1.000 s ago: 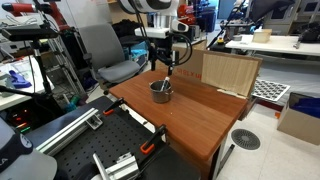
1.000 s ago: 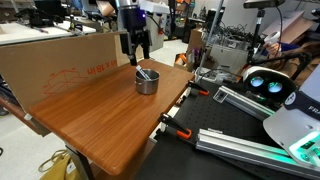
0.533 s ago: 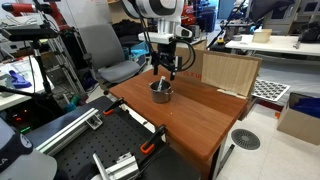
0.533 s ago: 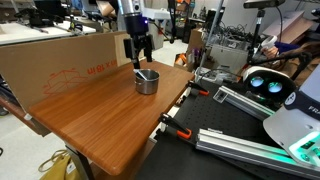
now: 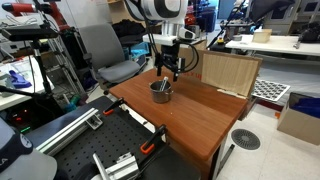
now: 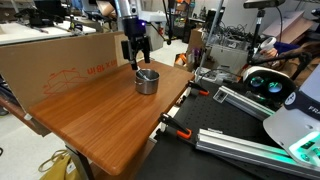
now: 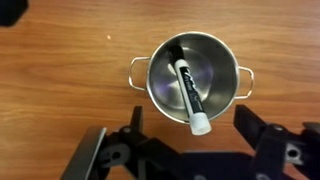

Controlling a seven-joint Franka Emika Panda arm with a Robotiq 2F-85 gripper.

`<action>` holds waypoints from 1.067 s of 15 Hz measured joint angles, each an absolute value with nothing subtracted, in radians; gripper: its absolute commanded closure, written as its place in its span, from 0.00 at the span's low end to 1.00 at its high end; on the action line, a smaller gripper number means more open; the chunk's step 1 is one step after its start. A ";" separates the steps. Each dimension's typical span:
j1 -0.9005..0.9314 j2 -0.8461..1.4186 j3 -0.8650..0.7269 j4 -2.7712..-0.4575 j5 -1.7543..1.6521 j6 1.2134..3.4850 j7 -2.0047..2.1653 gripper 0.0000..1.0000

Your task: Take the marker the silver pot and place it on the table

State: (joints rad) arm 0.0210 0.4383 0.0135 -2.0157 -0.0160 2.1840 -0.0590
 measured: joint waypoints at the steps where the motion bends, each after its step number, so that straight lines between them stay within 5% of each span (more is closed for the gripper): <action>1: 0.021 0.443 0.013 -2.010 -0.016 2.183 -0.058 0.42; 9: 0.021 0.456 0.013 -1.995 -0.016 2.183 -0.055 0.99; 16: 0.021 0.455 0.014 -1.984 -0.010 2.182 -0.055 0.95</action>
State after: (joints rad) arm 0.0210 0.4554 0.0135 -1.9839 -0.0095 2.1817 -0.0549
